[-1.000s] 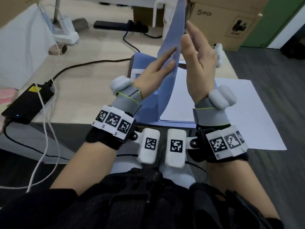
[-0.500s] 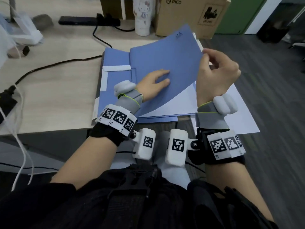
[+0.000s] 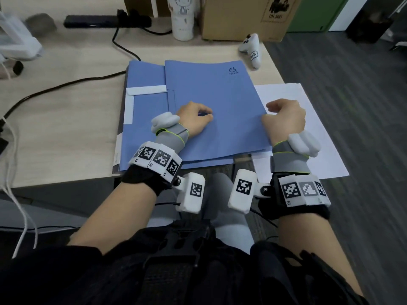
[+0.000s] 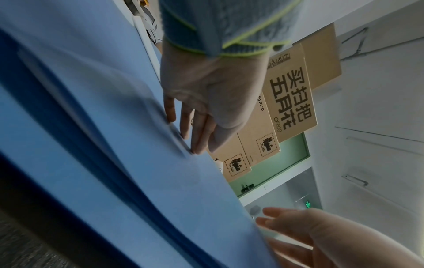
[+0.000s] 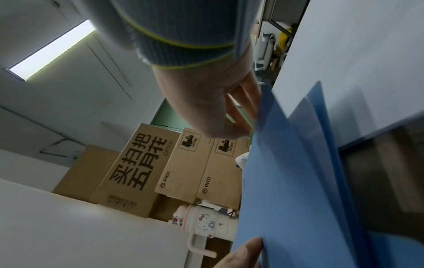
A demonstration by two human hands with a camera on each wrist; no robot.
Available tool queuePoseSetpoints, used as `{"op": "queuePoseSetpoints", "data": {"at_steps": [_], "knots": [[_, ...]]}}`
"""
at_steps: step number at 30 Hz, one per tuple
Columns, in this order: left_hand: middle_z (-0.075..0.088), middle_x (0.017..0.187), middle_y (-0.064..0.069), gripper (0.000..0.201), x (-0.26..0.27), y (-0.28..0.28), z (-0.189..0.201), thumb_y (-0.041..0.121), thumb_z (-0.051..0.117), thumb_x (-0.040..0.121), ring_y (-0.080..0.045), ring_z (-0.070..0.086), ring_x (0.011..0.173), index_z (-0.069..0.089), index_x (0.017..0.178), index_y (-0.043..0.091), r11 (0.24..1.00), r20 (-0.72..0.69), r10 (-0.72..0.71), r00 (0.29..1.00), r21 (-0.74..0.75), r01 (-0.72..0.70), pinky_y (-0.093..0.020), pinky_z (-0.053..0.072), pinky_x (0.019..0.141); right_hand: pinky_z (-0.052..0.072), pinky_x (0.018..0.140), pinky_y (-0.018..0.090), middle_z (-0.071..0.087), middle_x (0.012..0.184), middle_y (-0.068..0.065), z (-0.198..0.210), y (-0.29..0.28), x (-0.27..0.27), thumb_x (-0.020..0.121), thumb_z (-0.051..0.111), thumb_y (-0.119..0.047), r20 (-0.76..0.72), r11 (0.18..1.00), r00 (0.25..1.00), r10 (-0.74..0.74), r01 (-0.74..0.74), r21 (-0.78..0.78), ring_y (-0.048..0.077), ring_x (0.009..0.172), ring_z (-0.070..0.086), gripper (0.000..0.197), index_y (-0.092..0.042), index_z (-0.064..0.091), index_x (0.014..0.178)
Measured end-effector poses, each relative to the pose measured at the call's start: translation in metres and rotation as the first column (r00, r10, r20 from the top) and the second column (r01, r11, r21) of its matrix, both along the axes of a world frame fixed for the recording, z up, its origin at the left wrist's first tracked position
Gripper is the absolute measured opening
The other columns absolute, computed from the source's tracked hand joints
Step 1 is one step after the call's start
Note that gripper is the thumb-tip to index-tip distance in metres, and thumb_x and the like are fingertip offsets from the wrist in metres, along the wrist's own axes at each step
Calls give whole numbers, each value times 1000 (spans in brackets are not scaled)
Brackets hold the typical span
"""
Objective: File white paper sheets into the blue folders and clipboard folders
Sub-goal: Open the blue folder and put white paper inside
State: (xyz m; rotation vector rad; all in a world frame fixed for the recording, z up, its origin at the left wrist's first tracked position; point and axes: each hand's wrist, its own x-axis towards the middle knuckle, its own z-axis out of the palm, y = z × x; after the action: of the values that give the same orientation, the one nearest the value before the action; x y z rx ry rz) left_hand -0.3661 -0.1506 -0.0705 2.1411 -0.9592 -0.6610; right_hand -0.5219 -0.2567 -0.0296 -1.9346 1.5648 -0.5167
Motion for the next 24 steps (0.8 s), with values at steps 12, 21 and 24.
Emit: {"op": "queuePoseSetpoints", "data": {"at_steps": [12,21,24], "knots": [[65,123,-6,25,23,2,-8,10,54,91,-16,58,117,67,113,8,997,-165,-10,986,-82,-3,-28,40,108,42,66,30,58,87,7,-22,-27,41,83,60,-27,-41,971,986,164,-154,183,29,78,52,23,-9,56,96],[64,117,-6,25,33,6,-3,10,52,93,-5,57,96,64,115,6,994,-293,-41,955,-106,10,-10,40,93,47,66,33,58,86,4,-20,-41,54,74,72,-22,54,973,989,136,-144,182,23,74,54,25,-11,57,90],[62,122,-6,29,36,7,9,14,54,93,-7,53,104,60,120,8,996,-296,-65,953,-81,43,-20,40,99,44,66,29,59,90,2,-20,-42,56,73,72,-21,112,977,987,114,-132,165,24,78,57,30,-10,58,97]]}}
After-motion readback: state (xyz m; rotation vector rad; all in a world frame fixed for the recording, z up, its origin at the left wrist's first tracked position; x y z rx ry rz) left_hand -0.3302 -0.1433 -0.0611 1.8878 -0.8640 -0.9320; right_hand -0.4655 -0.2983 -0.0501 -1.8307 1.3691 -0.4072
